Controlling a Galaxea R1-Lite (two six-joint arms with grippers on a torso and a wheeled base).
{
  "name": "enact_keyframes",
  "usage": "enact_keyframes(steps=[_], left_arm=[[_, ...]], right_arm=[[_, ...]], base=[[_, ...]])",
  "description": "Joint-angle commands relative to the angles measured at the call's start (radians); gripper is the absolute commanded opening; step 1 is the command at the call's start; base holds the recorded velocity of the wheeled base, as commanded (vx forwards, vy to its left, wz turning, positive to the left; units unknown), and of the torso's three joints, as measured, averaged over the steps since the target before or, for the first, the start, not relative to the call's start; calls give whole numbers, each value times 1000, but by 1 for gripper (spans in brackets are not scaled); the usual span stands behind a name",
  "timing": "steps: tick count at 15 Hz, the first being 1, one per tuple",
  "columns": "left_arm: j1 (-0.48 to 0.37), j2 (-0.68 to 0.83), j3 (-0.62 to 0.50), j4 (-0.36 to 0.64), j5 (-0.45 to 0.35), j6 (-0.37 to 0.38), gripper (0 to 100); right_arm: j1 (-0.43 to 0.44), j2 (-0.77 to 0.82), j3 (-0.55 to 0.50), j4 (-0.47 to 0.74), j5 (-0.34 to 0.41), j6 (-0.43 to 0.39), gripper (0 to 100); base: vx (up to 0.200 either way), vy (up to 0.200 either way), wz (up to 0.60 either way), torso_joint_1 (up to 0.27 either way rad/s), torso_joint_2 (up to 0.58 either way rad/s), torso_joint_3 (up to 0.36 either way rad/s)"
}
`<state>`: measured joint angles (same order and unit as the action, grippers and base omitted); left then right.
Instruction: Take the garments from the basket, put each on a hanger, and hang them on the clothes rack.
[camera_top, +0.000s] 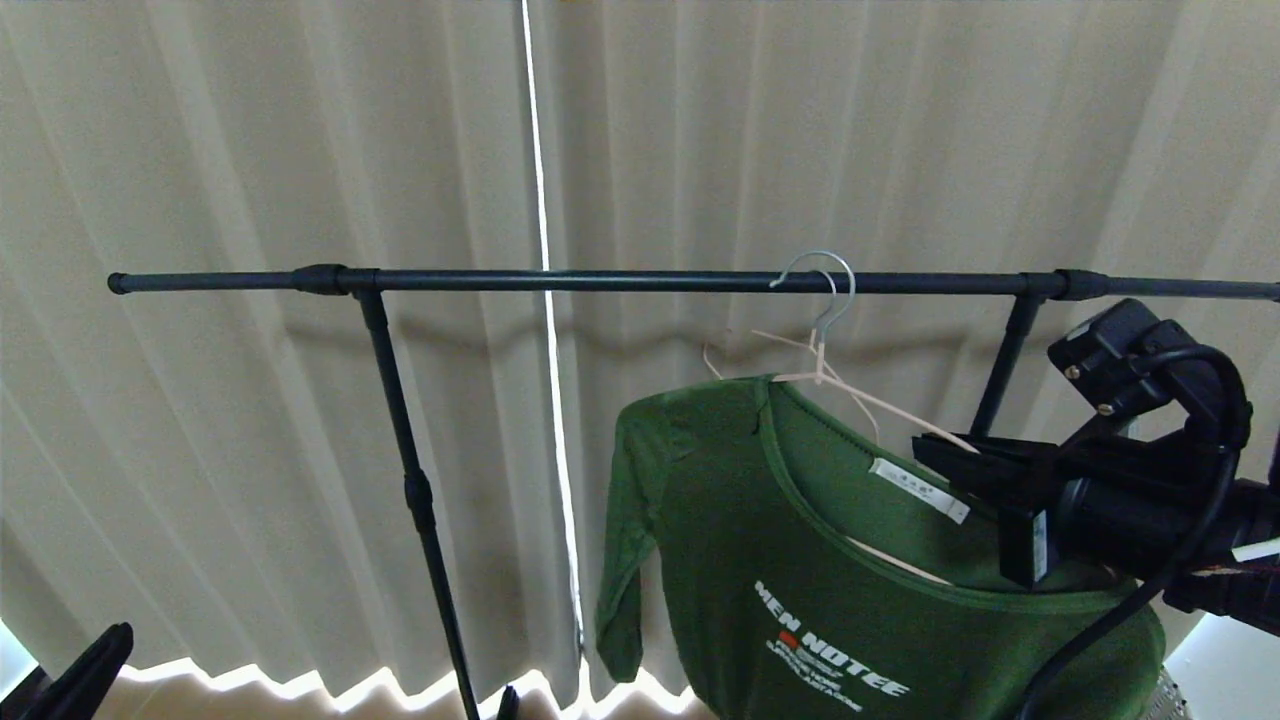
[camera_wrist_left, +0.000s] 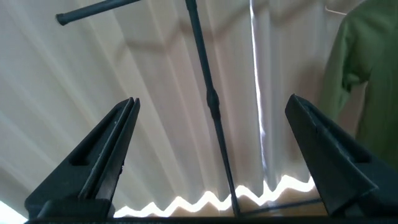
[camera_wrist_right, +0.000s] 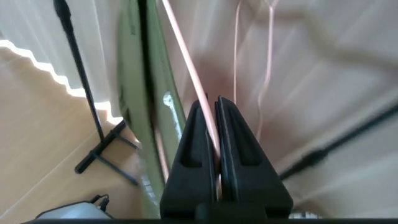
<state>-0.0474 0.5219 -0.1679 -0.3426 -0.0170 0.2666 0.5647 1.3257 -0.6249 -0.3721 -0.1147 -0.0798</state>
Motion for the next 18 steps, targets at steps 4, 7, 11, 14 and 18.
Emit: enact_keyframes(steps=[4,7,11,14,18], left_arm=[[0,-10,24,-7,2,34,100],[0,-13,18,-7,2,43,100],[-3,-22,14,-7,2,43,100],[-23,-22,16,-7,2,43,100],[-23,-22,18,-7,2,43,100]], right_arm=[[27,76,-41,-1,0,20,0],[27,156,-127,-1,0,35,0],[21,293,-228,1,-13,74,0],[-5,365,-300,2,-14,92,0],[-23,395,-300,4,-13,94,0]], base=[[50,0,0,-1,2,1],[0,0,0,0,0,0],[0,0,0,0,0,0],[0,0,0,0,0,0],[0,0,0,0,0,0]])
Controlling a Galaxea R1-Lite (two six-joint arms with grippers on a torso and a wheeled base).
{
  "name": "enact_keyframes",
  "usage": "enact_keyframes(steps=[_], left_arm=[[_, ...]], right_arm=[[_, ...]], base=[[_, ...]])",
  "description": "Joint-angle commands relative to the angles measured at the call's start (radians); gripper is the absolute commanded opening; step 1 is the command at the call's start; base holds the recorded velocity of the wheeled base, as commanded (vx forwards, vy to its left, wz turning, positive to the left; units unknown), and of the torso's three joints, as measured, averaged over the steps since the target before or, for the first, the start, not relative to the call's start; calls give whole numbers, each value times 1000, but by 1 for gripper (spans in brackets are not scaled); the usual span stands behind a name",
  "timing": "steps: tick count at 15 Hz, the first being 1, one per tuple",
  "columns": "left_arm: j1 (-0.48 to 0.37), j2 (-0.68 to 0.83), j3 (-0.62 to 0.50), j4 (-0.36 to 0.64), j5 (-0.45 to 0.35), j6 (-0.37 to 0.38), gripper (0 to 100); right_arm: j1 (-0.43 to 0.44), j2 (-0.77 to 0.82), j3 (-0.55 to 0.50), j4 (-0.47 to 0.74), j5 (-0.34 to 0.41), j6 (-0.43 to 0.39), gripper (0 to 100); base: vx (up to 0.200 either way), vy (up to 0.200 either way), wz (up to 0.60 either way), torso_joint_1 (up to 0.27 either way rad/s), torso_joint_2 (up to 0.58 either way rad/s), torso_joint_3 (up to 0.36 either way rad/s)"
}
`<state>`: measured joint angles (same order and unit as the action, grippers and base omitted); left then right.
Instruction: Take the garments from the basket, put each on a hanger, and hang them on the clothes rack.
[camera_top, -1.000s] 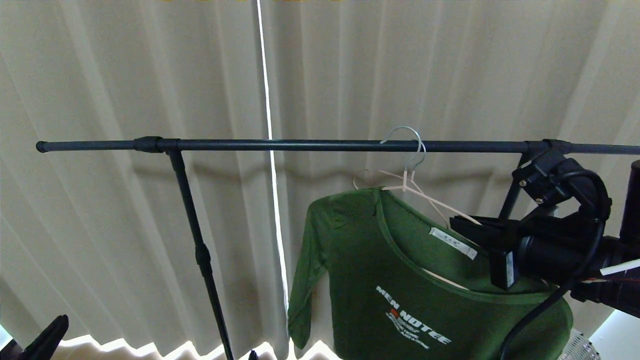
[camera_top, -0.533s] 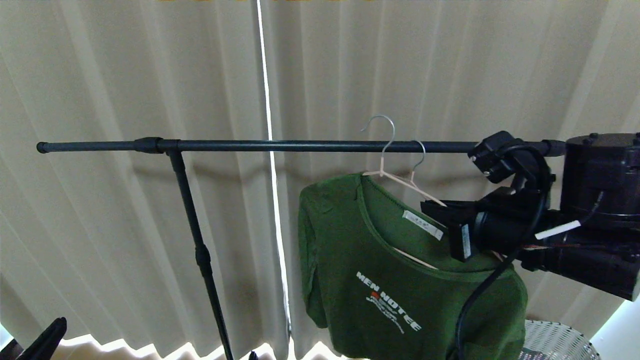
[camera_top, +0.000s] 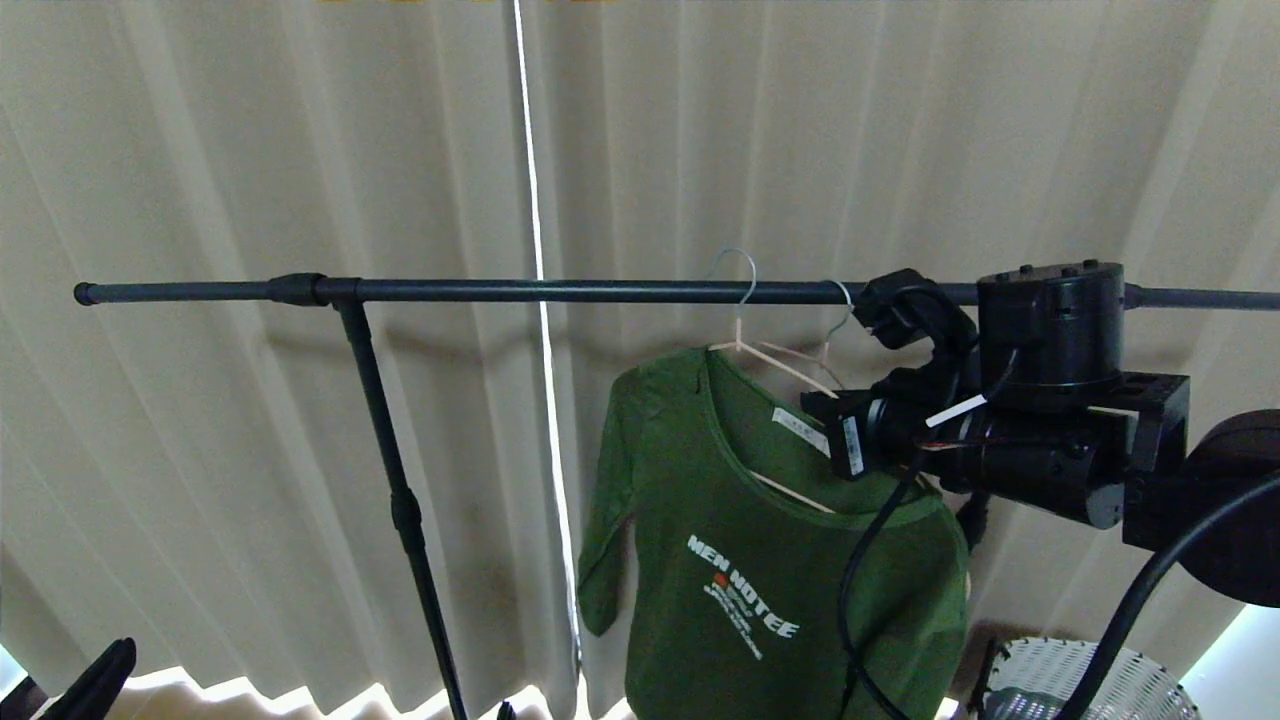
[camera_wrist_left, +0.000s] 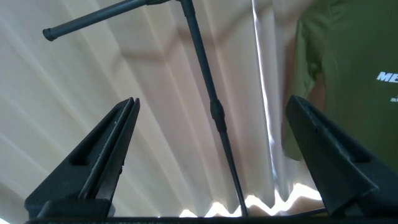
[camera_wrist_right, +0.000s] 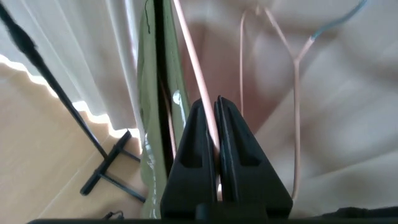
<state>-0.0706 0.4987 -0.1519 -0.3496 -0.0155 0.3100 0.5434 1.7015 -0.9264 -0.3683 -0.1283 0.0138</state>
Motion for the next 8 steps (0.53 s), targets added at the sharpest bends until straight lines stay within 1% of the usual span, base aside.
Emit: enact_keyframes(steps=[1,6,8], left_arm=[[0,1,2,0,0,0,100],[0,1,3,0,0,0,100],[0,1,3,0,0,0,100]], right_arm=[[-2,21,0,-1,1,0,0],[-2,53,-12,-3,1,-2,0],[-3,72,-46,-1,1,0,0]], base=[[0,0,0,0,0,0],[0,0,0,0,0,0],[0,0,0,0,0,0]])
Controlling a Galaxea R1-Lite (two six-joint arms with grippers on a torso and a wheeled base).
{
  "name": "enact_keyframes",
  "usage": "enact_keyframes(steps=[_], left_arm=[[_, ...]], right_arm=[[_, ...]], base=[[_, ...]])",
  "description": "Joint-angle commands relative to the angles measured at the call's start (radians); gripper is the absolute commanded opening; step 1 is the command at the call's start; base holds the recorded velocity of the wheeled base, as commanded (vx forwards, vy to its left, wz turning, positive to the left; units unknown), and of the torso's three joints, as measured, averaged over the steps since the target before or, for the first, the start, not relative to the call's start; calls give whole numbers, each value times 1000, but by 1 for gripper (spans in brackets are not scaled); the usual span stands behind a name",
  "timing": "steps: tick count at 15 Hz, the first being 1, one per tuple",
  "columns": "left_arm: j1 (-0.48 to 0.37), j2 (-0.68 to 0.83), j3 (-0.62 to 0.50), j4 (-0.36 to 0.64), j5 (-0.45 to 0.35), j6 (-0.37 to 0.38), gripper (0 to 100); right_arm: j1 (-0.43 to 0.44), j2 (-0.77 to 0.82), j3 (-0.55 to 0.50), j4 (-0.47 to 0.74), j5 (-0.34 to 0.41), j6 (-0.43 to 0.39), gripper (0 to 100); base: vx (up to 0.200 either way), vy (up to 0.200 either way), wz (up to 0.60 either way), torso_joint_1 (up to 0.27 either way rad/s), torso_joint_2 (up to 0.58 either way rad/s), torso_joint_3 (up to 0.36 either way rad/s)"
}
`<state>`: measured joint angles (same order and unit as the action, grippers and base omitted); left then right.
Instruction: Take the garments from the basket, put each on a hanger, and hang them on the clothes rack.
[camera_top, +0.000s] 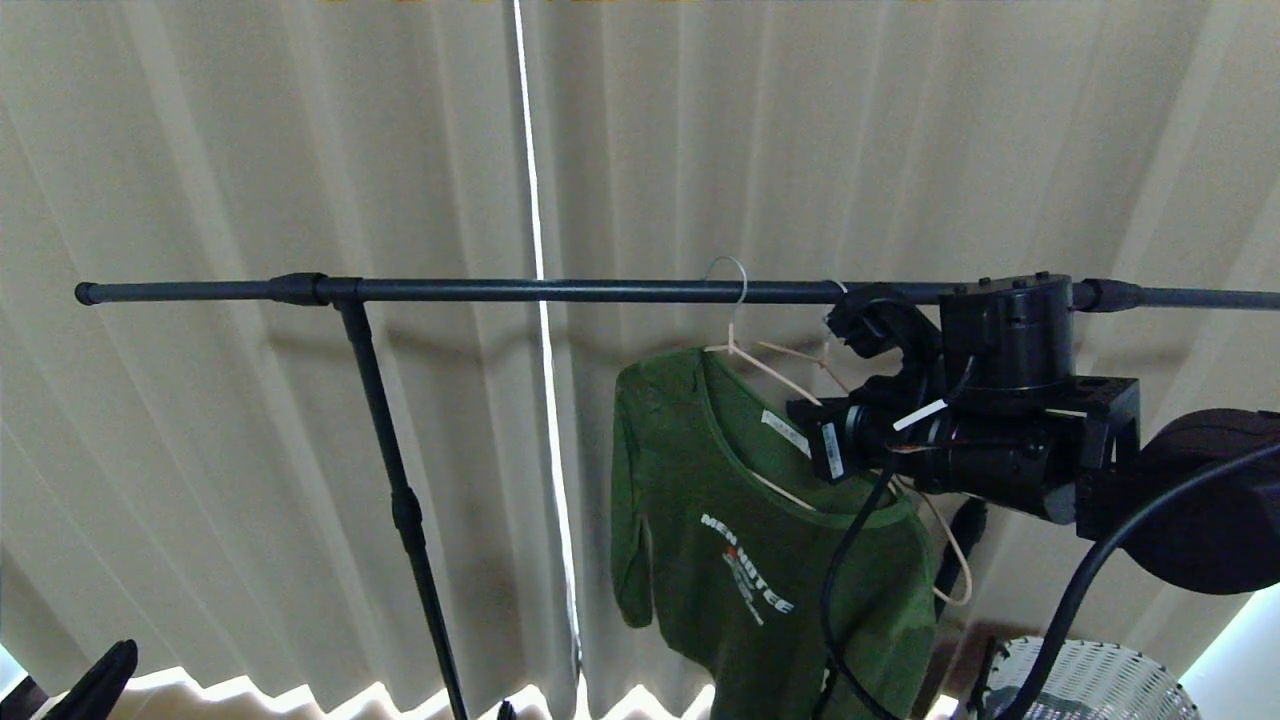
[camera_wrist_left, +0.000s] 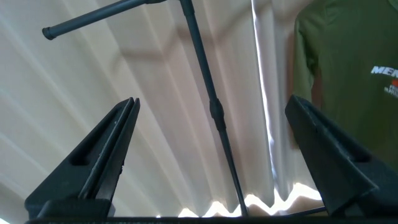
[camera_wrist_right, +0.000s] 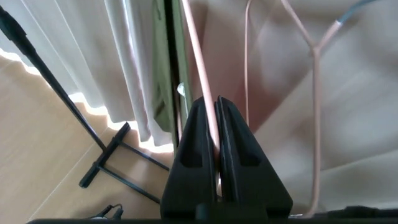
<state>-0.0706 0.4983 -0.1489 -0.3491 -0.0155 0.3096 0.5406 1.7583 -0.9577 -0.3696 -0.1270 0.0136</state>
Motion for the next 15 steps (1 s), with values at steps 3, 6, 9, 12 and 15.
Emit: enact_keyframes(steps=[3,6,9,12,15], left_arm=[[0,2,0,-1,0,0,100],[0,2,0,-1,0,0,100],[0,2,0,-1,0,0,100],[0,2,0,-1,0,0,100],[0,2,2,-1,0,0,100]], right_arm=[[-10,30,-30,0,-2,0,0],[-10,40,-29,0,0,0,0],[-10,40,-26,0,0,-1,100],[-7,29,4,-9,1,8,100],[-4,29,63,-138,1,34,100]], base=[[0,0,0,0,0,0],[0,0,0,0,0,0],[0,0,0,0,0,0],[0,0,0,0,0,0],[0,0,0,0,0,0]])
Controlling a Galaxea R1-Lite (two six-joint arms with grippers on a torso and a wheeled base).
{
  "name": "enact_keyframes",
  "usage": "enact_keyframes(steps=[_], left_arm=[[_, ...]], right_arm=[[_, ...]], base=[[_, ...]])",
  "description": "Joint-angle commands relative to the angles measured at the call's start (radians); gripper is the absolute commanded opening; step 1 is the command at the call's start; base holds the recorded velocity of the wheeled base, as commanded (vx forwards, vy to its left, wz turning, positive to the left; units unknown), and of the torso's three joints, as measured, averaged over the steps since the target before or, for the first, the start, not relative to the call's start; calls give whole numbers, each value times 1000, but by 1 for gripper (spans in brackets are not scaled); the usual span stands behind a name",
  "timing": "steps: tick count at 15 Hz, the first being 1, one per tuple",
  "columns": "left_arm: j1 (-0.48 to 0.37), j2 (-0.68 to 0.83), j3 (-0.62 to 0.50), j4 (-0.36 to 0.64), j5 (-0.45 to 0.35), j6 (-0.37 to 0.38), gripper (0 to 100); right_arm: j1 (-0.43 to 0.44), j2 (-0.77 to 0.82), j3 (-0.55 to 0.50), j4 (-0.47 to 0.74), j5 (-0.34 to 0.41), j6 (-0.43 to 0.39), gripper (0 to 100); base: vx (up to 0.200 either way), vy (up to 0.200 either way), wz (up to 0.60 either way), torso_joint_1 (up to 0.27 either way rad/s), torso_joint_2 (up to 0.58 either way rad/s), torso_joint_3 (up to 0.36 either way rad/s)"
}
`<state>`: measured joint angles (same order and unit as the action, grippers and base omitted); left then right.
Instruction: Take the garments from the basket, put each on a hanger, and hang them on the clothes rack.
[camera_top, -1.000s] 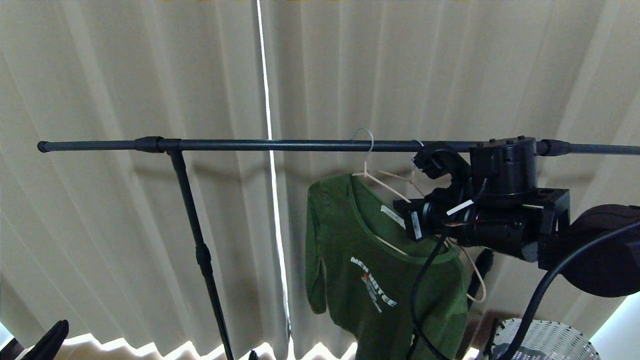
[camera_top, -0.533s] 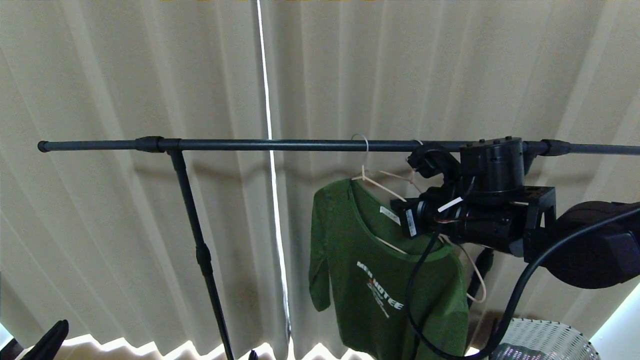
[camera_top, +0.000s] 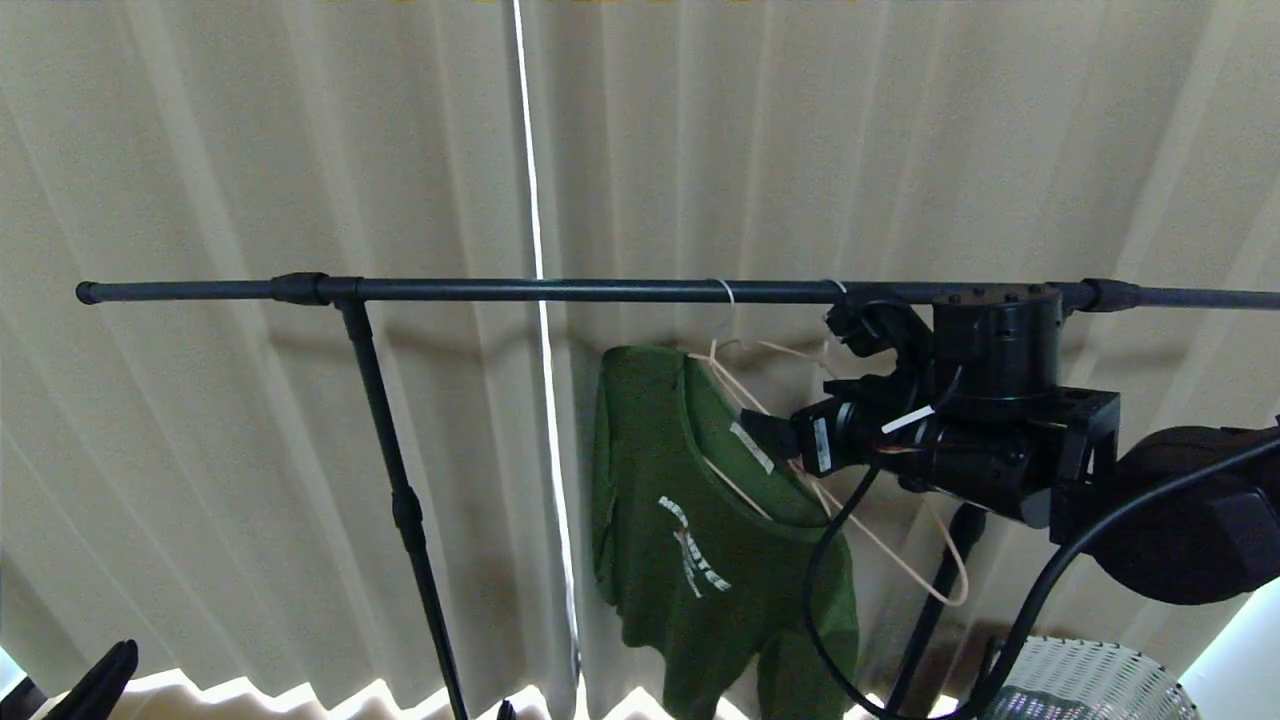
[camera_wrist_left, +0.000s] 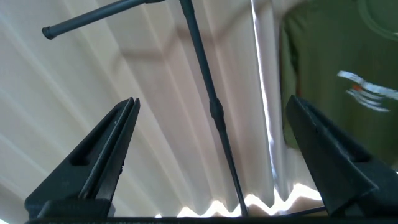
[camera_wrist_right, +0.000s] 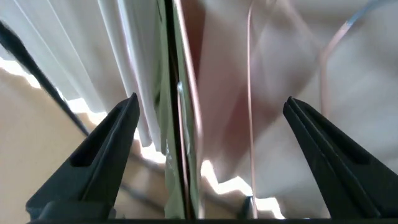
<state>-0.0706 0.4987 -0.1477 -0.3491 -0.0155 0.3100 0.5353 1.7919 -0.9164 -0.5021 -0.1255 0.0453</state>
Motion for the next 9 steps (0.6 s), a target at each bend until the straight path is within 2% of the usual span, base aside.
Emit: enact_keyframes(steps=[1,2,3,5,7,8,9], left_arm=[[0,1,2,1,0,0,100],[0,1,2,1,0,0,100],[0,1,2,2,0,0,100],[2,1,2,4,3,-3,100],[6,0,-3,4,12,-6,100],[8,-3,-3,4,20,-8,100],[9,-51,11,9,86,-20,100]], right_arm=[[2,-9,91,-118,0,5,100],[2,-11,108,-139,0,5,100],[2,-39,195,-243,3,7,100],[2,-103,291,-368,3,5,100],[2,-241,393,-421,4,2,100],[2,-273,412,-421,4,2,100],[-1,-401,491,-415,-2,-1,100]], base=[[0,0,0,0,0,0],[0,0,0,0,0,0],[0,0,0,0,0,0],[0,0,0,0,0,0],[0,0,0,0,0,0],[0,0,0,0,0,0],[0,0,0,0,0,0]])
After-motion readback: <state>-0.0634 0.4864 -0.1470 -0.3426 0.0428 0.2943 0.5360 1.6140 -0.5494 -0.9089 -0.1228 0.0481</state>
